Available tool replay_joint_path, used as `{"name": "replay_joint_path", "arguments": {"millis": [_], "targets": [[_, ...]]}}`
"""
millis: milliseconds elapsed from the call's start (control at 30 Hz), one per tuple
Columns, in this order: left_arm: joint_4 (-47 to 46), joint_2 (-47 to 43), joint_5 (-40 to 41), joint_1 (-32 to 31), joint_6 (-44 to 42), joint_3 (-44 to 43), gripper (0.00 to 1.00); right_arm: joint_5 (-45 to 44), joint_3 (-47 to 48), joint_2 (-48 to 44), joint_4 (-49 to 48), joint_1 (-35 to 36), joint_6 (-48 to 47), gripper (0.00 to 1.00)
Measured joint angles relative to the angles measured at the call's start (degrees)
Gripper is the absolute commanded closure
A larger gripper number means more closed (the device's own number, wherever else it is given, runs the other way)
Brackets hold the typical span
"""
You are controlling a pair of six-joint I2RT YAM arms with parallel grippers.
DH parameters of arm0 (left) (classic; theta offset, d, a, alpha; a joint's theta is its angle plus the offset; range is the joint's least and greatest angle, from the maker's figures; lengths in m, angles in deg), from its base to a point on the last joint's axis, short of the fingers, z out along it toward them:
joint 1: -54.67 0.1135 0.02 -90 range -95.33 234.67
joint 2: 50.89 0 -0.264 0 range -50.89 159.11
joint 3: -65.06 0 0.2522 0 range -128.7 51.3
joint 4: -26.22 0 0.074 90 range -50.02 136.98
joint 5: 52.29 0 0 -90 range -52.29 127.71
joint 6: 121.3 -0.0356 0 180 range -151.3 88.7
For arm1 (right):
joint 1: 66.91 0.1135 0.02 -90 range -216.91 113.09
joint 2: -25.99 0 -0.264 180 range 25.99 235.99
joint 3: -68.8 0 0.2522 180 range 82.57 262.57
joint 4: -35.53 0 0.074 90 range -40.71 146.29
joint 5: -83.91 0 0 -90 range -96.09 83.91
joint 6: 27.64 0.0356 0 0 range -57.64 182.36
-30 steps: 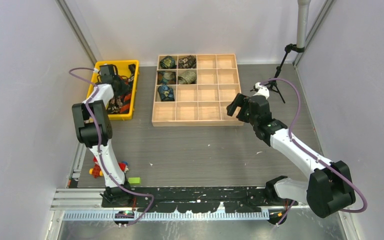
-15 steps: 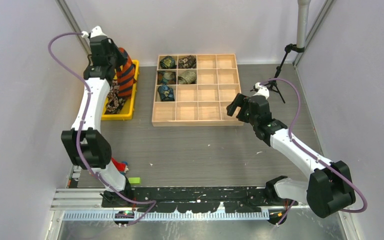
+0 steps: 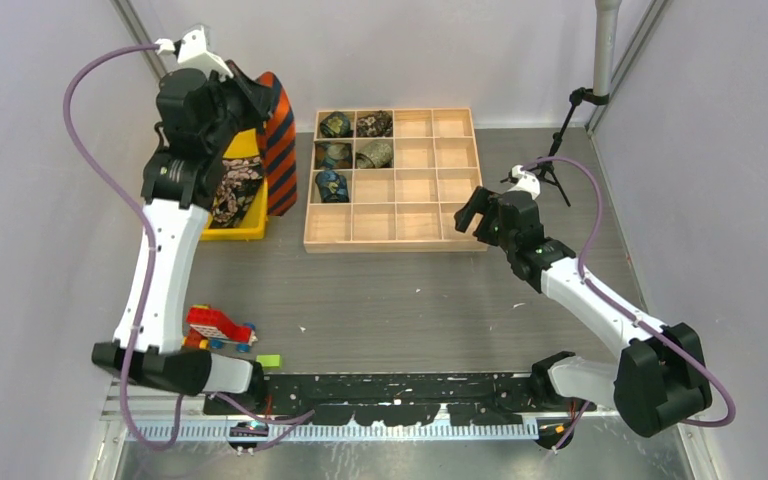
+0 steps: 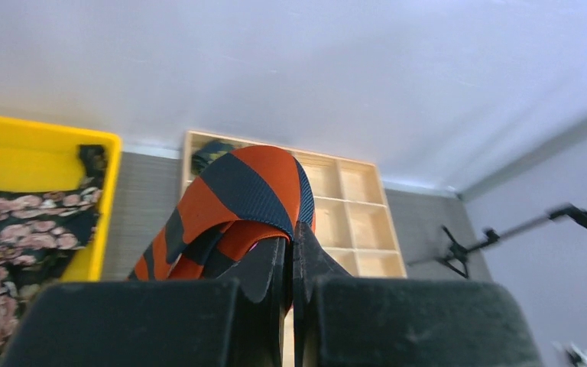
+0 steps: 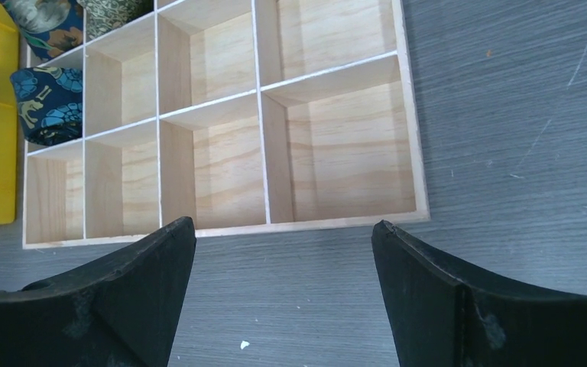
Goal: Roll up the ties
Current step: Pick up the tie from the bin, then place the tie at the center of the board.
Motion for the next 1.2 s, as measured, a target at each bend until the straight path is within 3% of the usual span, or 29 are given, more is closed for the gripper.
{"name": "replay_joint_path", "arguments": {"millis": [167,367,600,800,967,1200], "targets": [[2.2,-9.7,-4.7,-5.7,1.6,5.7,1.0,-1.7,1.9,-2.1,6.3,0.0,0.3,0.1],[4.7,-22.1,-13.4,-13.8,6.6,21.5,1.0,-4.1,11.2,-9.7,19.7,0.0,0.9,0.1],[8.7,-26.5,-17.6,-19.4,14.2,38.5,1.0,0.0,16.0,-20.9,28.2,0.0,1.9,0.1],[10.0,-29.7,-15.4,-23.3,19.9,45.3,1.0,6.7,17.7,-23.3,33.6,0.0,2.8,0.1],[9.0,-25.6,-9.8,-28.3,27.2,48.4,1.0,10.7,17.2,-23.1,35.7,0.9,3.6,0.1],[5.9,-8.3,-0.4,-38.7,37.5,49.0,1.0,10.8,14.0,-25.1,37.5,2.2,4.3,0.1]]}}
